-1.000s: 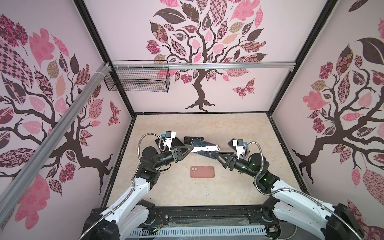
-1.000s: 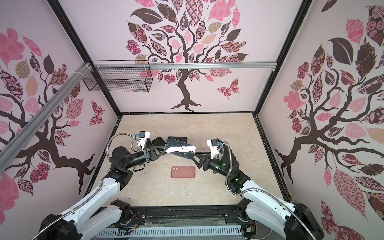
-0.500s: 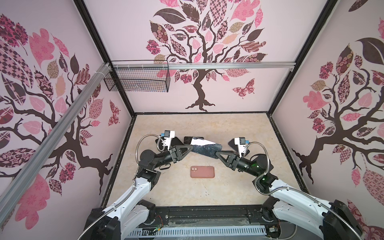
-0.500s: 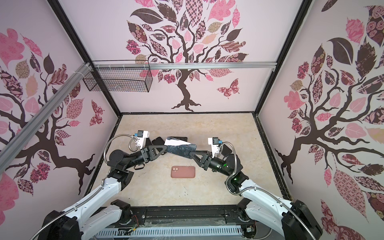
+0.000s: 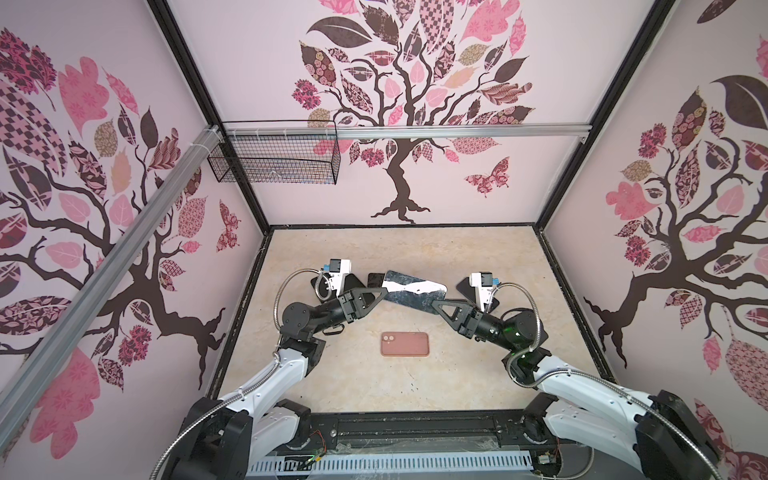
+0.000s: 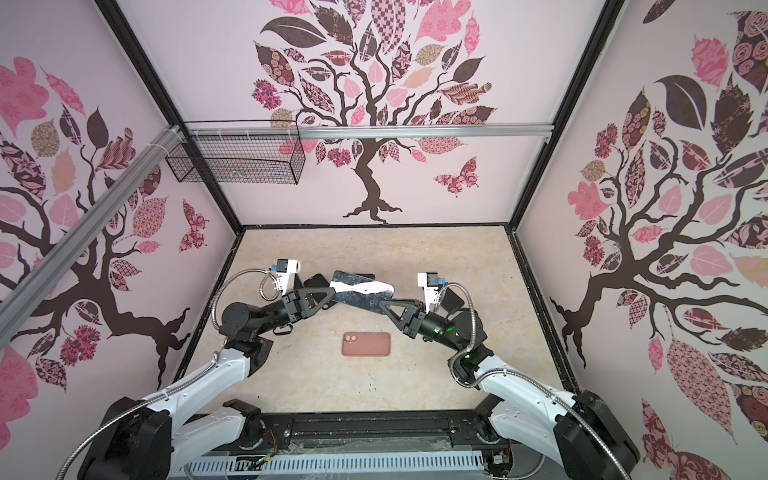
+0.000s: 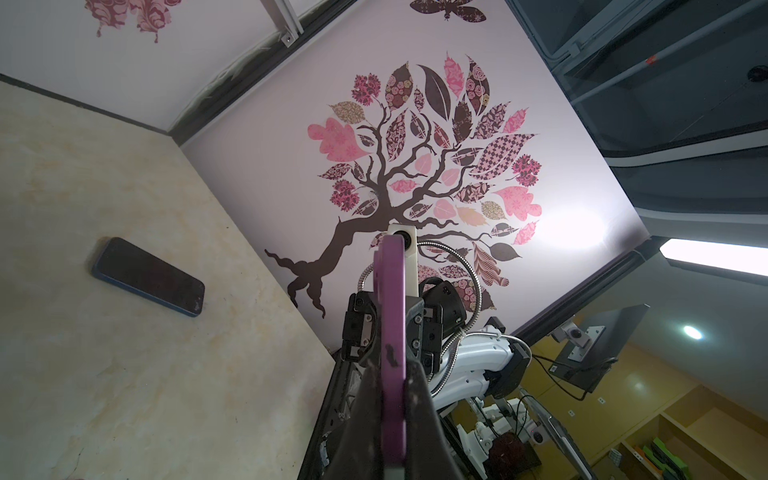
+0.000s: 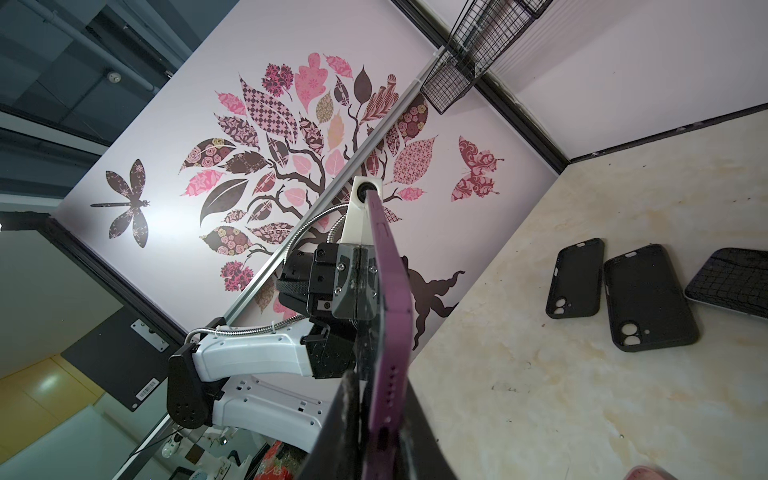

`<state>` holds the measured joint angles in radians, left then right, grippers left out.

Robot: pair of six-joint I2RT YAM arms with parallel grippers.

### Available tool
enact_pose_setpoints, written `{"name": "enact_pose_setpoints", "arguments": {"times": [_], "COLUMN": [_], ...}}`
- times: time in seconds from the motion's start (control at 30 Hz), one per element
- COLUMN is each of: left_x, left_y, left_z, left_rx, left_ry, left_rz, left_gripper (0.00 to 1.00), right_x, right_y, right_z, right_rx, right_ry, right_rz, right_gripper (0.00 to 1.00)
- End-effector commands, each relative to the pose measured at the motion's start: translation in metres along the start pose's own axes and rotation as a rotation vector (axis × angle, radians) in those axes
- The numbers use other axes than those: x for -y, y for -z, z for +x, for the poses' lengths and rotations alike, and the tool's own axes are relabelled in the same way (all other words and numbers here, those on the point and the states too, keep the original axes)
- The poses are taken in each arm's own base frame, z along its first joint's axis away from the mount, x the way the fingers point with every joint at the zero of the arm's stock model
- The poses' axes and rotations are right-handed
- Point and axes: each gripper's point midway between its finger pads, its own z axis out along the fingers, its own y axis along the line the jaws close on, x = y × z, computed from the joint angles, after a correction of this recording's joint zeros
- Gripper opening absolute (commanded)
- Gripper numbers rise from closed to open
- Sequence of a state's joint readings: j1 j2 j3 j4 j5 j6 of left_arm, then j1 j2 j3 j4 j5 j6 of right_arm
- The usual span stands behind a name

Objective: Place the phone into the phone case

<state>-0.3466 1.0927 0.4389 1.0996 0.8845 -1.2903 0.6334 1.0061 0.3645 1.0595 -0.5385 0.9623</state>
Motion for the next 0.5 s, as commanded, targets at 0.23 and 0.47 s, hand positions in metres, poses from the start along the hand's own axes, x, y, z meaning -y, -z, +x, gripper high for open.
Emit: {"name": "enact_pose_setpoints", "arguments": {"times": [0.23, 0.47], "left_x": [0.009, 0.002], "left_y": [0.005, 0.006], "left_z": [-0.002, 0.000], "left_rx": [0.033, 0.040], "left_ry": [-0.025, -0.011], "left_rz": [0.034, 0.017], "left_gripper": [0.00, 0.21], "right_x": [-0.021, -0.019], "right_y": [0.002, 0.002], "right_z": [-0.010, -0.015], "right_rx": [0.037, 0.042], "right_ry": [0.041, 0.052], "right_rz": [-0.069, -0.027], "right_gripper": [0.04, 0.01]}}
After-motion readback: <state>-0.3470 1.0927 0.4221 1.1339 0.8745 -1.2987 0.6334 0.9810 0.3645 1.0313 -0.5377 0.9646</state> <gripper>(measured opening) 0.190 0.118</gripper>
